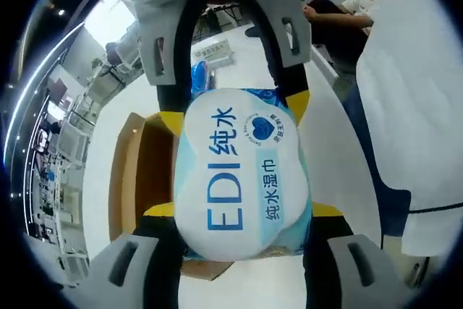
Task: Operate the shoe box by opening the lid, removing the specified soft item, and placing it in the target area until the item is outside and the box remains undamaged.
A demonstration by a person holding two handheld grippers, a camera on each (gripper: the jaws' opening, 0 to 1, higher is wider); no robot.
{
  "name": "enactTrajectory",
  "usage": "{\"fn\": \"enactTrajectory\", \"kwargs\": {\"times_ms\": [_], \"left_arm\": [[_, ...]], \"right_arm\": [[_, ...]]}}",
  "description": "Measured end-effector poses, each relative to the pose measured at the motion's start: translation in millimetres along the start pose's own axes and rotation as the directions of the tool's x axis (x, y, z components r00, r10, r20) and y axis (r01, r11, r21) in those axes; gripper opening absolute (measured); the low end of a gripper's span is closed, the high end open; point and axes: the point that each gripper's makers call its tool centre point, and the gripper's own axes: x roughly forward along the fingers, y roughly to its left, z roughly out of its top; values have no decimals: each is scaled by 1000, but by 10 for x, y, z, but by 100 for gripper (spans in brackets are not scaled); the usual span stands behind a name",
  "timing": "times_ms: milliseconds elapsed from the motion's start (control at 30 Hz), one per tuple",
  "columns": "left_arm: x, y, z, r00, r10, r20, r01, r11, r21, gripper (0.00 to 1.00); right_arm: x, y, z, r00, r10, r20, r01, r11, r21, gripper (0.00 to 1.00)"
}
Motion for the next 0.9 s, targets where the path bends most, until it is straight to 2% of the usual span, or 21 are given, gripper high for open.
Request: {"fn": "enactTrajectory", "kwargs": {"times_ms": [367,633,900], "left_arm": [[222,-299,-79,1000,-22,16,22,999,-25,67],[547,-491,-182,998,-64,22,65,997,-46,67],[721,-582,-261,996,-89,30,90,994,-63,67]], "right_arm": [[252,264,-98,999,34,-14,-34,999,11,61],[531,441,-227,996,79,-48,-78,996,34,60],[709,519,-308,991,114,-63,-112,993,44,60]]}}
